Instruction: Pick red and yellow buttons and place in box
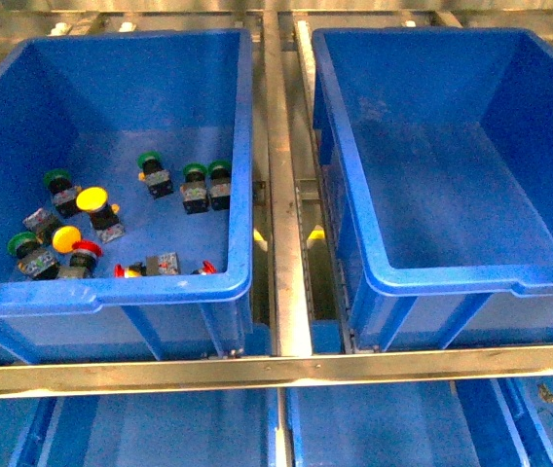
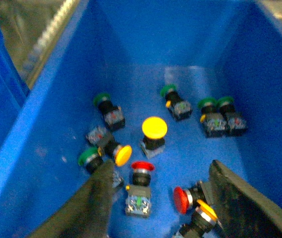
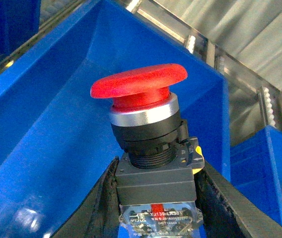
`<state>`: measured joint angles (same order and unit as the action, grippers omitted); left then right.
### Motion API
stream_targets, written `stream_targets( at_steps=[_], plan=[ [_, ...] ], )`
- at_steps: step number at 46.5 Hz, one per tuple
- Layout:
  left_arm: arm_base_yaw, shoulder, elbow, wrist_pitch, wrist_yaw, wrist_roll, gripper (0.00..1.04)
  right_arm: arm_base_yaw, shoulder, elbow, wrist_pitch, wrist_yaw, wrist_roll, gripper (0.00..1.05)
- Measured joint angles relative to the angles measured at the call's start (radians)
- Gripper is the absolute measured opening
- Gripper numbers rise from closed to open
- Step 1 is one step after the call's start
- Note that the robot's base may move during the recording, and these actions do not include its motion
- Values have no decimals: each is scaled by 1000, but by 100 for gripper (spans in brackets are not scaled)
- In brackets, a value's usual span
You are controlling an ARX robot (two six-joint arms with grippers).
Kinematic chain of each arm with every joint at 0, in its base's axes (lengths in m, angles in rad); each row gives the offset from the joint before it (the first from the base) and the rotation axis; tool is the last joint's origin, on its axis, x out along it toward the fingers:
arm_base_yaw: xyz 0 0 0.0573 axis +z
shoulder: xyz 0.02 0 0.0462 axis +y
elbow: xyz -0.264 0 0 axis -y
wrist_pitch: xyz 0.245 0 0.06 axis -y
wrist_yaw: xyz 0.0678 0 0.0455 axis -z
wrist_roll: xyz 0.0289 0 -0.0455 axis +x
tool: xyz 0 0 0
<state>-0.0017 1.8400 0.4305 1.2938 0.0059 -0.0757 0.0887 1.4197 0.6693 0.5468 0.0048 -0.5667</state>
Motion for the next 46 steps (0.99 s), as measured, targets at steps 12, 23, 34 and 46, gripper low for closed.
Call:
stream_targets(
  at_steps=[12,23,34,46],
  plan=[
    [8,-294,-232,34,-13,57,5,29,-51,-32,-26,44,51,35],
    [5,-525,-330,-96,-6,62,2,20,-64,-61,-33,69,70,35],
    [5,-803,-363,-346,-6,65,2,16,-70,-67,-34,77,77,35],
    [4,-1029,-403,-524,-6,65,2,32,-58,-69,-17,85,81,35]
  ],
)
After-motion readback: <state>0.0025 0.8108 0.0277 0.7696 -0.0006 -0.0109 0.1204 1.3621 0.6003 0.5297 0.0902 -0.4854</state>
